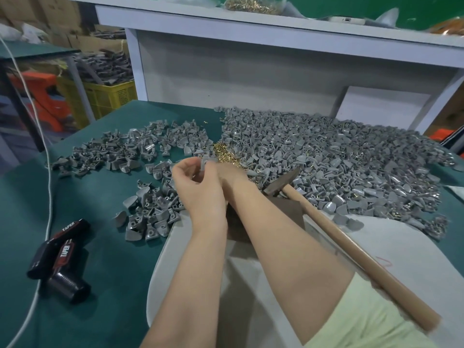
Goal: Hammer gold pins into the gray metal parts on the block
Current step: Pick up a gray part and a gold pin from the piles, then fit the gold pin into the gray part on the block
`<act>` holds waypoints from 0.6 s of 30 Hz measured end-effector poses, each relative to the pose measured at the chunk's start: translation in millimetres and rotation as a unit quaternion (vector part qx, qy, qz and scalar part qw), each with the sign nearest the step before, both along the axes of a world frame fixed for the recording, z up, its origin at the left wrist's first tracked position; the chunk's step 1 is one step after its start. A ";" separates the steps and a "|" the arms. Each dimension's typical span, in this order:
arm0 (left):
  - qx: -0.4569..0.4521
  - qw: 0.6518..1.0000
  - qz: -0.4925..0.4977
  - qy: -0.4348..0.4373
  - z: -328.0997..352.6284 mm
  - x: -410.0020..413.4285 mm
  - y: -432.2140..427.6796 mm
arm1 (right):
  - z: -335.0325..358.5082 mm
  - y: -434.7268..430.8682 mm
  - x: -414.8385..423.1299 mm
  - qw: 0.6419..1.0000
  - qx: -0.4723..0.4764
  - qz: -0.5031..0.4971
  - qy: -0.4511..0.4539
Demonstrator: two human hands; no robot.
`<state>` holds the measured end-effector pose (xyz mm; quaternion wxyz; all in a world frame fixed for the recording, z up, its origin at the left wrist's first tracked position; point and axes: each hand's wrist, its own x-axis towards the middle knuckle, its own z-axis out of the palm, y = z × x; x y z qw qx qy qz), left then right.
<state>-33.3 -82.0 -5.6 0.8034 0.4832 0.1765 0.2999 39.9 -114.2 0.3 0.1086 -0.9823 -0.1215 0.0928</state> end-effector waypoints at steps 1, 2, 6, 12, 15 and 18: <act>-0.005 1.000 0.000 -0.006 0.3 0.1 0.9 | -2.0 -0.5 0.7 1.000 0.000 -0.005 -0.003; -0.005 1.000 0.001 -0.008 0.7 0.2 1.5 | -2.6 -0.5 0.8 1.000 -0.003 -0.016 -0.004; 0.000 1.000 0.009 -0.017 2.8 -0.3 1.6 | -4.2 -0.9 1.6 0.999 0.009 -0.047 -0.012; -0.016 1.000 -0.002 -0.023 4.4 -1.3 1.0 | -3.7 -1.9 2.6 0.999 0.012 -0.048 -0.009; -0.026 0.999 0.004 -0.029 5.2 -1.5 0.6 | -4.8 -3.9 3.5 0.999 0.016 -0.046 -0.020; -0.026 0.999 0.000 -0.028 6.1 -2.4 0.1 | 1.1 -6.2 3.0 0.997 0.025 -0.041 -0.066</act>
